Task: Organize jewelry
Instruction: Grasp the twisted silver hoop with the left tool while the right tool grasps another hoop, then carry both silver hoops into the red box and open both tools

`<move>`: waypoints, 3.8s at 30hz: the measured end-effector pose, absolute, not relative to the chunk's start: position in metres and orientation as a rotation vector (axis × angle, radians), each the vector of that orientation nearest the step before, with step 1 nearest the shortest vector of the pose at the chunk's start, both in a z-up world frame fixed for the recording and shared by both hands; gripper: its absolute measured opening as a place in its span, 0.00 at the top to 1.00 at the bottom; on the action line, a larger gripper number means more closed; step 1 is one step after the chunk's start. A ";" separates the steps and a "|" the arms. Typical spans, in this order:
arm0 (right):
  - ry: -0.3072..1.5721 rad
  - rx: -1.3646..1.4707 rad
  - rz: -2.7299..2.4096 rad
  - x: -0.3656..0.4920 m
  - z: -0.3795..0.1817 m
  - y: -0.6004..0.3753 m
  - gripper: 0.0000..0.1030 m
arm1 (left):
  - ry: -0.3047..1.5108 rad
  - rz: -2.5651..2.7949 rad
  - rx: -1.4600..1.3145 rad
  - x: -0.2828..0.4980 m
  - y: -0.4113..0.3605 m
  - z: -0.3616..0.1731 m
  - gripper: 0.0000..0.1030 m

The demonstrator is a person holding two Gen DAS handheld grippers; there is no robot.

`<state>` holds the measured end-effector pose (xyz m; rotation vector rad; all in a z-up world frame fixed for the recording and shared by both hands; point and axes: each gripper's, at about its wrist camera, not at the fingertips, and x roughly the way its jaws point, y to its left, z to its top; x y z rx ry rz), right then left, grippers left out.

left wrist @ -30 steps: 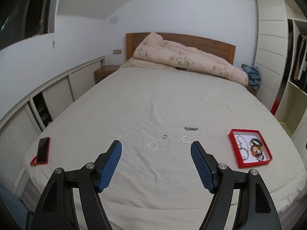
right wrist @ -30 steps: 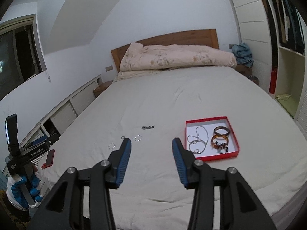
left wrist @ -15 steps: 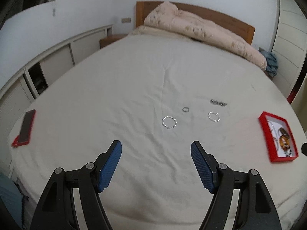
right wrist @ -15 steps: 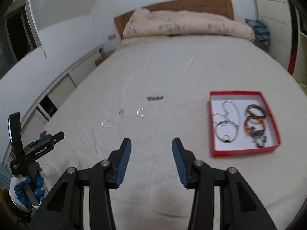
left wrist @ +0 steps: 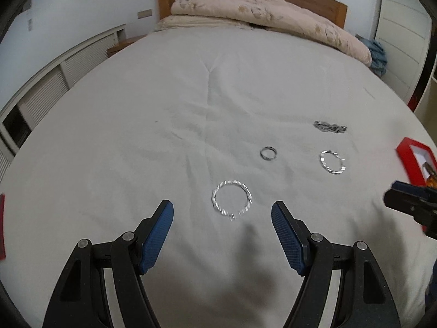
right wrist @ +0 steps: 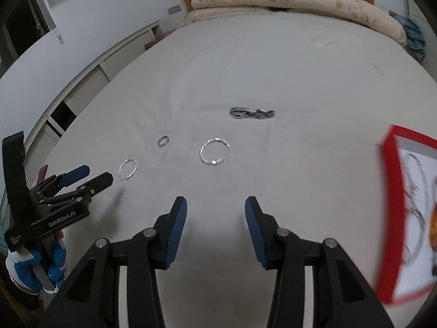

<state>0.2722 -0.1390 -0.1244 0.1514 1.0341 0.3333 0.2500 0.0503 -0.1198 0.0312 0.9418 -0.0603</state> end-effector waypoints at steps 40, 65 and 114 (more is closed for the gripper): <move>0.975 0.089 0.356 0.294 -0.115 -0.137 0.64 | 0.963 -0.113 0.004 0.240 0.055 -0.120 0.64; 0.925 0.224 0.014 0.163 -0.070 -0.386 0.64 | 0.940 -0.565 0.138 0.180 -0.208 -0.061 0.64; 1.003 0.206 0.010 0.175 -0.072 -0.463 0.58 | 1.034 -0.707 0.137 0.190 -0.288 -0.064 0.53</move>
